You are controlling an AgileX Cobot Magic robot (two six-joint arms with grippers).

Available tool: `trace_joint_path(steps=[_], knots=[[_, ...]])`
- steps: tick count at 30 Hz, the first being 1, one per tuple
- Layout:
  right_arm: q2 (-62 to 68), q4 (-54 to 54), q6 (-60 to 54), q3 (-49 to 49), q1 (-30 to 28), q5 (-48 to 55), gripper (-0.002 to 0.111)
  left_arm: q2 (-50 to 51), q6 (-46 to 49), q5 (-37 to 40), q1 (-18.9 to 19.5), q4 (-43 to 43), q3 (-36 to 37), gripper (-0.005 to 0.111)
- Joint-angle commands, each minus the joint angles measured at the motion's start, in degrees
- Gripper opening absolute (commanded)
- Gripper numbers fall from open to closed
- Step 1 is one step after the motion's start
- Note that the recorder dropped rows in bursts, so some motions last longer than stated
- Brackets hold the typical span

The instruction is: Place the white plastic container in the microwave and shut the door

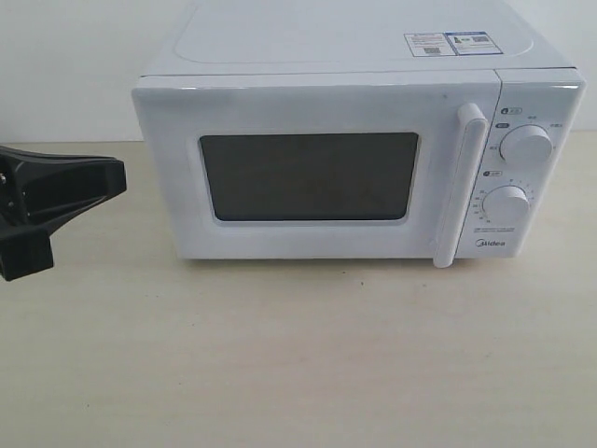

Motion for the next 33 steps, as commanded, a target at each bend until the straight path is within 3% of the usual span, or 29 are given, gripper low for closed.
trace_joint_path(steps=[1, 6, 9, 12, 16, 23, 26, 27, 28, 29, 30, 32, 33], knots=[[-0.2, 0.3, 0.0, 0.0, -0.1, -0.1, 0.0, -0.4, -0.2, 0.1, -0.1, -0.5, 0.2, 0.004], [-0.2, 0.5, 0.0, 0.0, -0.1, -0.1, 0.0, -1.6, 0.4, -0.7, -0.1, -0.5, 0.2, 0.004], [-0.2, 0.5, 0.0, 0.0, -0.1, -0.1, 0.0, -5.6, 4.8, -9.3, 0.1, -0.6, 0.2, 0.004], [-0.2, 0.5, 0.0, 0.0, -0.1, -0.1, 0.0, -14.7, -0.7, -19.9, 2.8, -2.6, 1.3, 0.004], [-0.2, 0.5, 0.0, 0.0, -0.1, -0.1, 0.0, -28.1, -9.5, -26.3, 7.6, -2.6, 4.9, 0.004], [-0.2, 0.5, 0.0, 0.0, -0.1, -0.1, 0.0, -42.3, -11.4, -32.1, 8.0, -2.6, 13.2, 0.004], [-0.2, 0.5, 0.0, 0.0, -0.1, -0.1, 0.0, -45.1, -27.5, -32.4, 8.0, -2.6, 15.7, 0.004], [-0.2, 0.5, 0.0, 0.0, -0.1, -0.1, 0.0, -46.3, -51.9, -31.0, 8.0, -2.6, 17.1, 0.004], [-0.2, 0.5, 0.0, 0.0, -0.1, -0.1, 0.0, -47.4, -69.6, -30.1, 8.0, -2.6, 18.1, 0.004], [-0.2, 0.5, 0.0, 0.0, -0.1, -0.1, 0.0, -48.2, -77.5, -29.6, 8.0, 3.3, 19.1, 0.004], [-0.2, 0.5, 0.0, 0.0, -0.1, -0.1, 0.0, -49.2, -79.5, -30.7, 8.0, 24.1, 20.5, 0.004], [-0.2, 0.5, 0.0, 0.0, -0.1, -0.1, 0.0, -50.2, -79.0, -33.1, 8.0, 52.2, 23.7, 0.004], [-0.2, 0.5, 0.0, 0.0, -0.1, -0.1, 0.0, -50.7, -79.0, -33.2, 8.0, 58.5, 24.8, 0.004]])
